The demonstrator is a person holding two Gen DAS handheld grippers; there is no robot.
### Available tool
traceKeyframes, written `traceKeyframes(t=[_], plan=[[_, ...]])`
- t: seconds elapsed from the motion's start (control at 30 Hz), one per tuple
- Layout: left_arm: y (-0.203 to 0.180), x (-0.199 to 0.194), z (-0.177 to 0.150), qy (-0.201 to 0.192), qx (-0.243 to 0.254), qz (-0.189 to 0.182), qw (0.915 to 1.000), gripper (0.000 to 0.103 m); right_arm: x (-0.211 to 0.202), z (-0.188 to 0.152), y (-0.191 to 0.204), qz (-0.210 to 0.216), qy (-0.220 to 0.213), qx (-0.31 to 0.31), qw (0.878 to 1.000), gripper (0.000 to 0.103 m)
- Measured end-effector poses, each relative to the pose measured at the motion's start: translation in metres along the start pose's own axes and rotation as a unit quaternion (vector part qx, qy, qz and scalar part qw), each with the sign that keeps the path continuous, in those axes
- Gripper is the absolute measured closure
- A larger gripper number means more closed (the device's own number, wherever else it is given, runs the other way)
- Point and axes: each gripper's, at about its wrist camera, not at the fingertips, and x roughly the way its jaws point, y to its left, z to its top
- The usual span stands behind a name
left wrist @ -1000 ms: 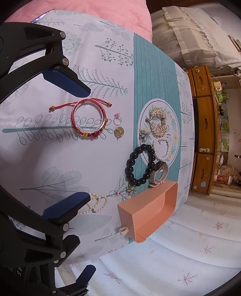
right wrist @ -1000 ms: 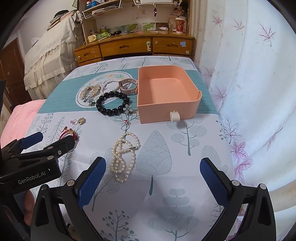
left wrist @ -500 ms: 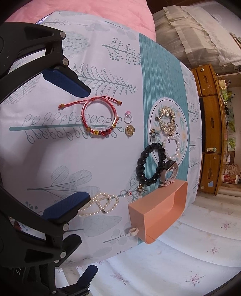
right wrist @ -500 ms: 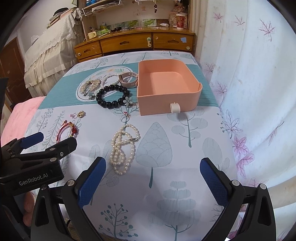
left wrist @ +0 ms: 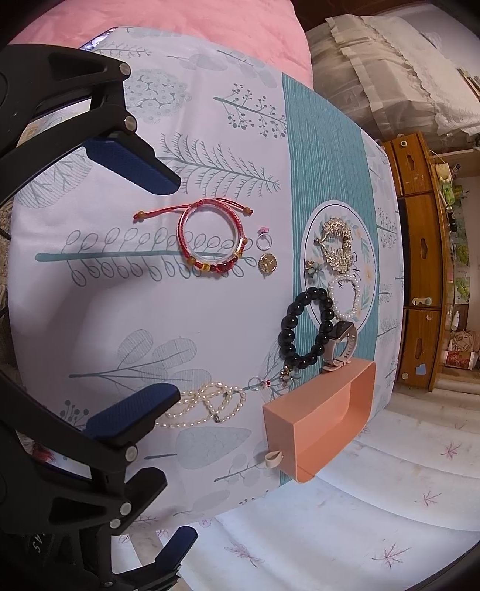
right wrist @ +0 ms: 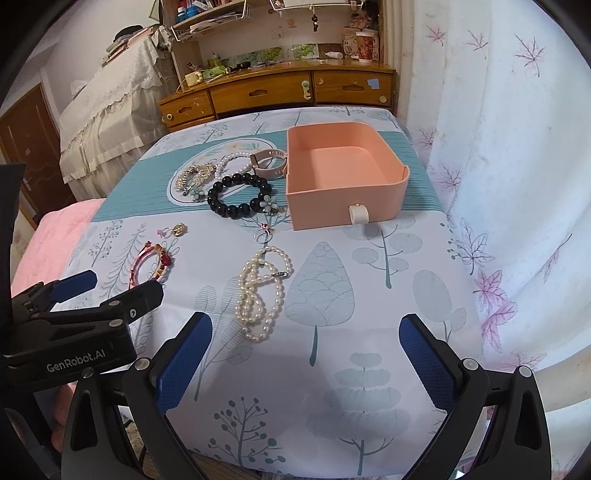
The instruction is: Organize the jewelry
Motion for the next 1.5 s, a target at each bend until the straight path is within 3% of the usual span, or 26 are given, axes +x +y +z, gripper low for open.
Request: traceKeyframes(t=[0.63, 0.87, 1.03, 1.1, 1.17, 1.33, 1.5], plan=[[0.018, 0.007, 0.011, -0.007, -0.008, -0.028, 0.9996, 0.001, 0.008, 0.01, 0.016, -0.02, 0.005, -0.03, 0.999, 0.001], [0.027, 0.001, 0.026, -0.03, 0.008, -0.01, 0.9995, 0.001, 0.022, 0.03, 0.017, -0.017, 0.03, -0.071, 0.997, 0.001], [0.029, 0.005, 0.032, -0.02, 0.043, -0.003, 0.9988, 0.001, 0.031, 0.05, 0.019, 0.02, 0.057, -0.093, 0.994, 0.001], [0.033, 0.009, 0.034, -0.011, 0.048, -0.009, 0.9987, 0.001, 0.036, 0.055, 0.018, 0.031, 0.066, -0.092, 0.993, 0.01], [0.041, 0.017, 0.037, 0.009, 0.041, -0.026, 0.9988, 0.001, 0.048, 0.059, 0.014, 0.039, 0.093, -0.088, 0.991, 0.032], [0.067, 0.041, 0.045, 0.063, -0.003, -0.046, 0.9969, 0.002, 0.083, 0.061, 0.008, 0.05, 0.159, -0.084, 0.982, 0.041], [0.091, 0.065, 0.054, 0.129, -0.04, -0.071, 0.9882, 0.018, 0.107, 0.067, 0.006, 0.077, 0.207, -0.056, 0.974, 0.045]])
